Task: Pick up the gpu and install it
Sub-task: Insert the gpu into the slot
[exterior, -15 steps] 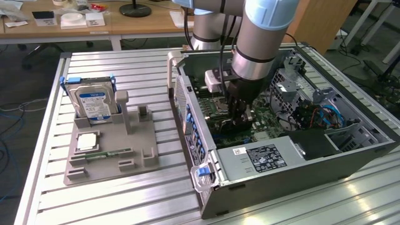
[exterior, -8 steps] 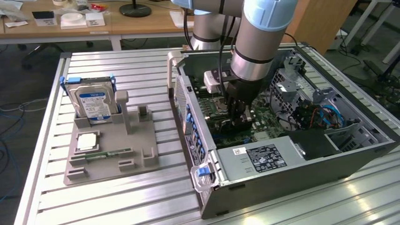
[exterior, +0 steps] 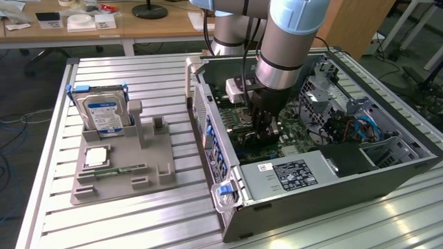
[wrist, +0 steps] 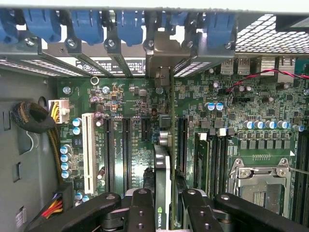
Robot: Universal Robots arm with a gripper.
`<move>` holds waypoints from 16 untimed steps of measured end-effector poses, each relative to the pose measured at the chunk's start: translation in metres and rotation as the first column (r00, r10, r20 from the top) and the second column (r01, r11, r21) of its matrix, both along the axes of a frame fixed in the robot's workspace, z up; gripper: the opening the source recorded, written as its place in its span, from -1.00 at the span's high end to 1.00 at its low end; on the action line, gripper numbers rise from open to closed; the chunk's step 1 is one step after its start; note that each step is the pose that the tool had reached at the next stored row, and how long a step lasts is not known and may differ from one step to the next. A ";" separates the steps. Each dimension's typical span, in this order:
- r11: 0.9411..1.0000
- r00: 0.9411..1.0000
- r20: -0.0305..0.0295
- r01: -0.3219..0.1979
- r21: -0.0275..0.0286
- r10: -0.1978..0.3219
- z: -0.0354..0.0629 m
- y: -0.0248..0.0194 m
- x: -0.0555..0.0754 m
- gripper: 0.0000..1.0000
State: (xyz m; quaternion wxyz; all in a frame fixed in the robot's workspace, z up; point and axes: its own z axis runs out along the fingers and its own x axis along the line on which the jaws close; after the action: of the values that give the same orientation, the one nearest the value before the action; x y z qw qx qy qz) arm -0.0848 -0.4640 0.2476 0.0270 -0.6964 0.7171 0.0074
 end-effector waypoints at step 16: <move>1.000 1.000 0.000 0.000 0.000 0.000 0.0005 0.0000 0.000 0.33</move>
State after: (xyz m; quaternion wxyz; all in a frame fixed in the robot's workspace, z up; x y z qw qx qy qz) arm -0.0847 -0.4640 0.2481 0.0270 -0.6964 0.7171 0.0074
